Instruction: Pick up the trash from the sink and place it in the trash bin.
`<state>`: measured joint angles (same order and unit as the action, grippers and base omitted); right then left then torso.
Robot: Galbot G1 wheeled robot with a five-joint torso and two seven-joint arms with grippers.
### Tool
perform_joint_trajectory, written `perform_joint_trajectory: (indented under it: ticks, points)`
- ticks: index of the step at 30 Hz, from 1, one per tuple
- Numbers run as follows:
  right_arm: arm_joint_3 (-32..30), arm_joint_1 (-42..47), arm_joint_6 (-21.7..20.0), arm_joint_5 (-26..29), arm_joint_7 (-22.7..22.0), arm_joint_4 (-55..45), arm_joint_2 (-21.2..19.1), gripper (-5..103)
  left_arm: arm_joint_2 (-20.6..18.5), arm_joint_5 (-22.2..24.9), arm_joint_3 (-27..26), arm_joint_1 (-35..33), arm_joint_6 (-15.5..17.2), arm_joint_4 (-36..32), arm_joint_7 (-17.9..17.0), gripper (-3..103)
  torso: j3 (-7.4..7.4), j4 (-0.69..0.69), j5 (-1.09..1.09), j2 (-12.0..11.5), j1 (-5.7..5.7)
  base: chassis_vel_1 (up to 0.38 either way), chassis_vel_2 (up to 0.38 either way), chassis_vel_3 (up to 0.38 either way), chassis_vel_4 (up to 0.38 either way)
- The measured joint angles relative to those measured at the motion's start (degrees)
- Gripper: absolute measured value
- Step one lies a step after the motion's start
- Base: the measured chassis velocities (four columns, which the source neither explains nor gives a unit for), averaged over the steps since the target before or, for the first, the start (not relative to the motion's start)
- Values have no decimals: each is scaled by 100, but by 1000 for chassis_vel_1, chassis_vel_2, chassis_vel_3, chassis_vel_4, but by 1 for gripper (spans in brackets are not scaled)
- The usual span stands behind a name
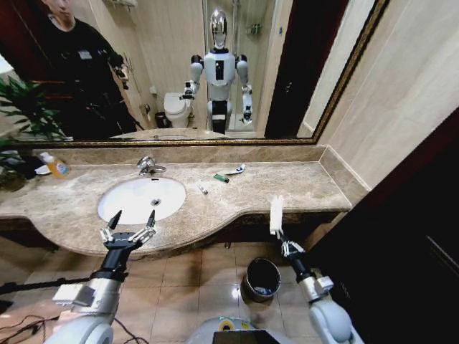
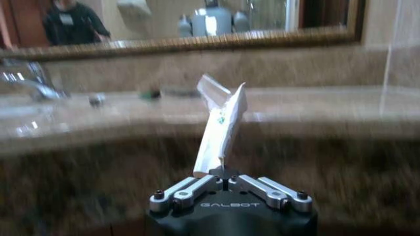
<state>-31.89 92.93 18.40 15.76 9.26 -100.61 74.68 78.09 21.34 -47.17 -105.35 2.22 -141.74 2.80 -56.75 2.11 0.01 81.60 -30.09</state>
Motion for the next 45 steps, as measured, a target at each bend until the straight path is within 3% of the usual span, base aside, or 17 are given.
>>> perform_joint_trajectory:
  ticks: [9, 17, 26, 39, 45]
  points:
    - [-9, -188, -63, -90, 245, 1125, 182, 0, 0, 0, 0, 0, 0, 0, 0, 100, 0, 0, -1, 0, 0, 0, 0, 0, 0]
    - [-37, -702, 39, -531, 300, 2638, 461, 0, 0, 0, 0, 0, 0, 0, 0, 100, 0, 0, 0, 0, 0, 0, 0, 0, 0]
    - [17, -952, -42, -700, 290, 3355, 537, 0, 0, 0, 0, 0, 0, 0, 0, 100, 0, 0, -1, 0, 0, 0, 0, 0, 0]
    - [65, -1122, -1182, -979, 229, 3458, 685, 0, 0, 0, 0, 0, 0, 0, 0, 100, 0, 0, -1, 0, 0, 0, 0, 0, 0]
    - [93, -1214, -2107, -1028, 216, 3212, 749, 0, 0, 0, 0, 0, 0, 0, 0, 100, 0, 0, -1, 0, 0, 0, 0, 0, 0]
